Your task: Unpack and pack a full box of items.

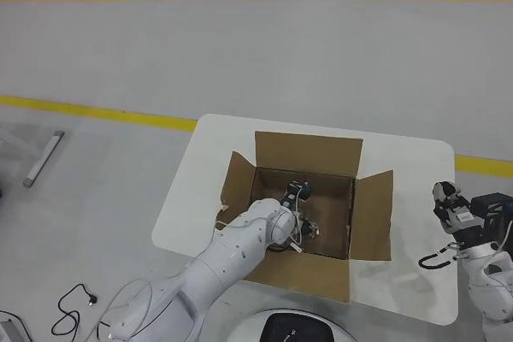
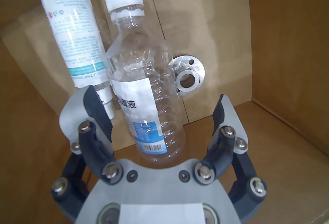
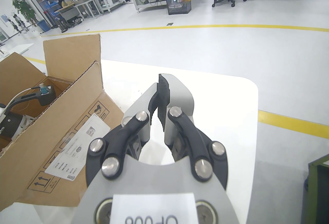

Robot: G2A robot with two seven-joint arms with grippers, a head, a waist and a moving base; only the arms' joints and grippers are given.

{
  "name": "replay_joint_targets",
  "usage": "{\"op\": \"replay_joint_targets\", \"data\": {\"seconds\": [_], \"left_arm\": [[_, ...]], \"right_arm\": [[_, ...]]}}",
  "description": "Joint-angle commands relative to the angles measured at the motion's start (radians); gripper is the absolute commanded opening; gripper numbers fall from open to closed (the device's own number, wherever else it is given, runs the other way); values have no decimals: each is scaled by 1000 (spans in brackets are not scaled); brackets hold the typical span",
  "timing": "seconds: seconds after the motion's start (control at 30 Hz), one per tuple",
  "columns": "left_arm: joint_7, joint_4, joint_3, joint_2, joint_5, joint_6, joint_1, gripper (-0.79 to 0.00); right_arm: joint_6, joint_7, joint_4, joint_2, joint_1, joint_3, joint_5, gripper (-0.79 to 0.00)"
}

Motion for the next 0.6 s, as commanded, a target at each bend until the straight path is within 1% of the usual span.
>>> {"op": "replay_joint_targets", "data": {"seconds": [0.0,0.2,0.57], "left_arm": [[6,11,5,-7,8,1,-2,0],[24,62,28,-32,43,15,-14,0],[59,181,35,-80,32,-10,-36,0]], "right_arm": [[0,0,0,0,0,0,0,-785],[0,0,0,0,0,0,0,-785],[0,0,0,0,0,0,0,-785]]}}
